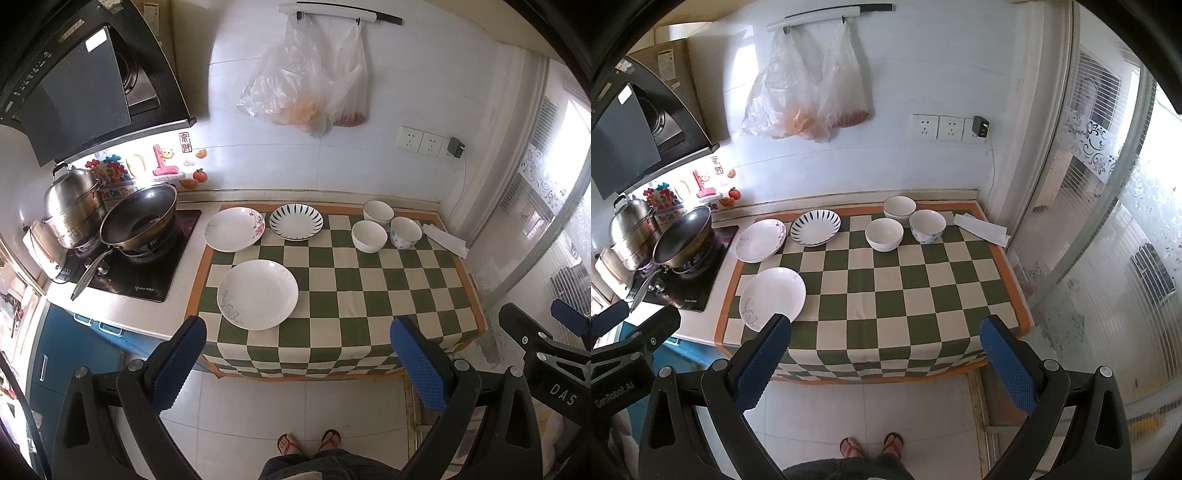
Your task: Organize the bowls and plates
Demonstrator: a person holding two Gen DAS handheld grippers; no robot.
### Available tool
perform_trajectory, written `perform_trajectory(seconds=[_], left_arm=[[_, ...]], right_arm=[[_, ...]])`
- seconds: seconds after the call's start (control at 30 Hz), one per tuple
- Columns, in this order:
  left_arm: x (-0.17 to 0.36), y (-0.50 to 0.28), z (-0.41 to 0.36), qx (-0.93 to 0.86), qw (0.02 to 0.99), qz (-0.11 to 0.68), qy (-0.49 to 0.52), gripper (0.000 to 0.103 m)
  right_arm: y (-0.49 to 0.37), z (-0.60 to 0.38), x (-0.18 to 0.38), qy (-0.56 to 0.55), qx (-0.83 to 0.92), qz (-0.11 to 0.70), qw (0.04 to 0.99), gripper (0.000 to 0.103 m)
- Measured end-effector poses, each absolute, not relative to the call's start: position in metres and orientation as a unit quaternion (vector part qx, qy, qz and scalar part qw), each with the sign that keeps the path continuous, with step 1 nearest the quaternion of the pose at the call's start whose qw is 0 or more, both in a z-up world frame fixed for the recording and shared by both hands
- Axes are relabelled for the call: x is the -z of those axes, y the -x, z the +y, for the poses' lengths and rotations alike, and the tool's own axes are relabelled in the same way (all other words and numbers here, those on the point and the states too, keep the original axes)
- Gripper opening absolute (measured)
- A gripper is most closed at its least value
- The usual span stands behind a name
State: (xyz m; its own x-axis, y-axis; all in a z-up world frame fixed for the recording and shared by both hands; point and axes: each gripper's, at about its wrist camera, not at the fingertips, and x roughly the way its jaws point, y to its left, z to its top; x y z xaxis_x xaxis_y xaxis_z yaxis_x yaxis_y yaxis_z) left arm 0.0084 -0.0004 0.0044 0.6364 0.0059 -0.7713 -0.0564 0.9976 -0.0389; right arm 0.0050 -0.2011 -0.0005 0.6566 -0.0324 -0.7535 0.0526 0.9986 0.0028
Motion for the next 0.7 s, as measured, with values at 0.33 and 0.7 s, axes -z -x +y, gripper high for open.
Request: perform_trajectory(seconds=[0.33,0.7], left_arm=[[-0.0037,-0.0086,-0.0002,-0.019,0.904,0.425,0.029,0.102],[-0.0024,-0.0092,0.0047,-0.019,0.905,0.425,0.031,0.102]], right_arm=[[-0.0051,-0.1962,-0.0006,-0.008,0.020,0.413,0.910,0.103],[-0.0041,-0.1906,-0.0031,-0.007,0.017,0.414,0.910,0.103]])
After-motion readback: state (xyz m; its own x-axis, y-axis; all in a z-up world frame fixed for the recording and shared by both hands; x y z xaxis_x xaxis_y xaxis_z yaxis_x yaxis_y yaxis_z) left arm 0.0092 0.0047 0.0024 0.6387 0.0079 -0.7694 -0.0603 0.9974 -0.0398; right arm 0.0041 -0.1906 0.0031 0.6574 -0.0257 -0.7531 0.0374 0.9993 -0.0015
